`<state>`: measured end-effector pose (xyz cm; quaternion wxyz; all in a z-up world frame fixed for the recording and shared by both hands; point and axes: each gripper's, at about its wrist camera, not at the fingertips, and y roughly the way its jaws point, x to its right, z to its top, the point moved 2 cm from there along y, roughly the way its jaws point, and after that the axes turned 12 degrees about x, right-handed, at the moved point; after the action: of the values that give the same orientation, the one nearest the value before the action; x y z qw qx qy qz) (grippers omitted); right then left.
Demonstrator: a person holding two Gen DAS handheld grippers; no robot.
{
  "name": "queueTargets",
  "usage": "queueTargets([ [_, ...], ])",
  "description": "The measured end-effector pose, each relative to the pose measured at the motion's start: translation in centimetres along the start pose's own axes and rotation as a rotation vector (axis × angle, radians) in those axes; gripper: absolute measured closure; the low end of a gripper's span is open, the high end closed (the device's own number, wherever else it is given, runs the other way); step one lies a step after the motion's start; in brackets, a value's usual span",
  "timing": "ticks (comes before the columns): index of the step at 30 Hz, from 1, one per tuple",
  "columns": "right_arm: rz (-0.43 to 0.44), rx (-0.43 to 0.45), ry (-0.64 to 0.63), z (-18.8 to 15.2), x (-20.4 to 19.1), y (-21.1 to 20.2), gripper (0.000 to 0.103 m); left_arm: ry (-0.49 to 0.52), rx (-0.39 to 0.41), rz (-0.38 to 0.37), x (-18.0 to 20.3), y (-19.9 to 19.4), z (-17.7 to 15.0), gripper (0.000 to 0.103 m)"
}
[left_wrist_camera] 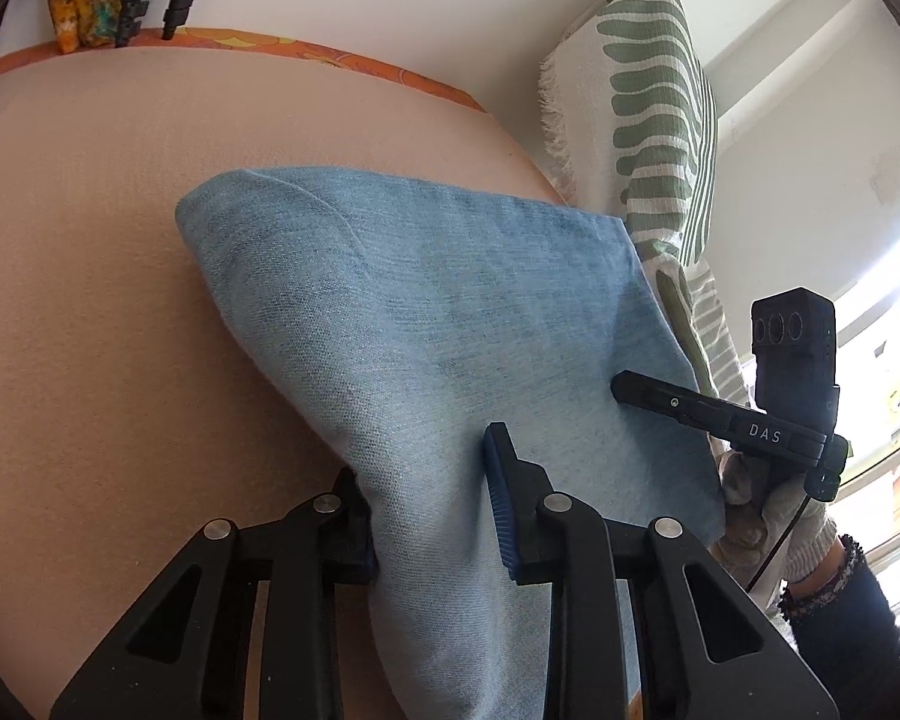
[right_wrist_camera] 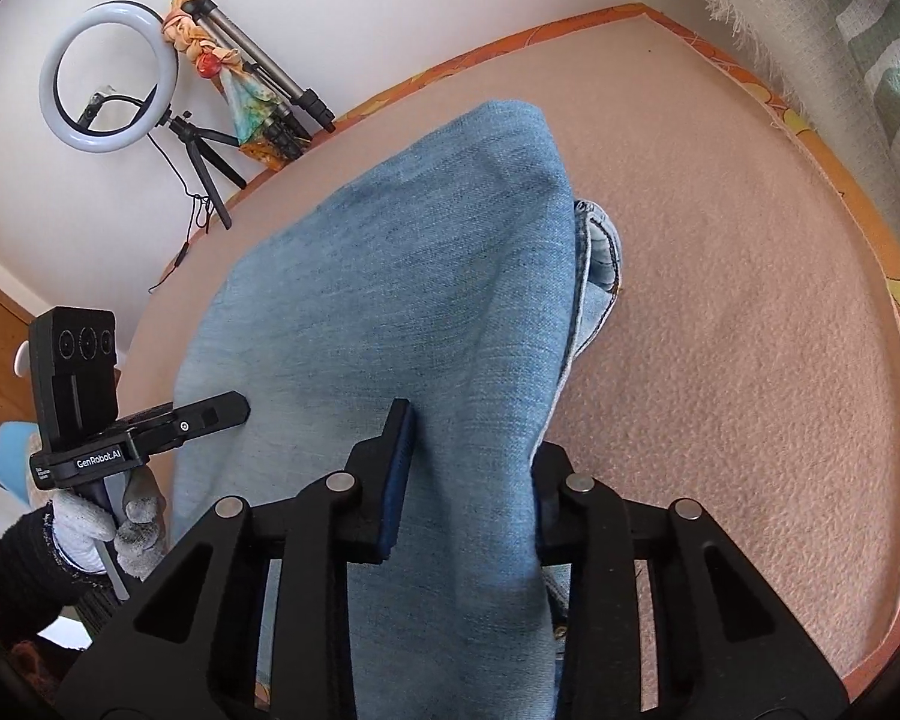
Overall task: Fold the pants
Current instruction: 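Lift the jeans edge with both grippers and fold it over once more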
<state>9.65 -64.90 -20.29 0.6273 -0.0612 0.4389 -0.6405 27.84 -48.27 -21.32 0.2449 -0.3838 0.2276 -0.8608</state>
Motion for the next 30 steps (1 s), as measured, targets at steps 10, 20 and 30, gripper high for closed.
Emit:
queueTargets([
  [10, -0.091, 0.015, -0.088, 0.5, -1.9, -1.0, 0.082, 0.088, 0.046, 0.045, 1.2, -1.1, 0.1, 0.087],
  [20, -0.121, 0.07, -0.159, 1.1, -4.8, -3.5, 0.084, 0.126, 0.08, 0.02, 2.5, -3.0, 0.2, 0.09],
  [30, -0.137, 0.107, -0.191, 1.3, -7.4, -5.5, 0.084, 0.139, 0.094, -0.02, 4.0, -4.4, 0.8, 0.091],
])
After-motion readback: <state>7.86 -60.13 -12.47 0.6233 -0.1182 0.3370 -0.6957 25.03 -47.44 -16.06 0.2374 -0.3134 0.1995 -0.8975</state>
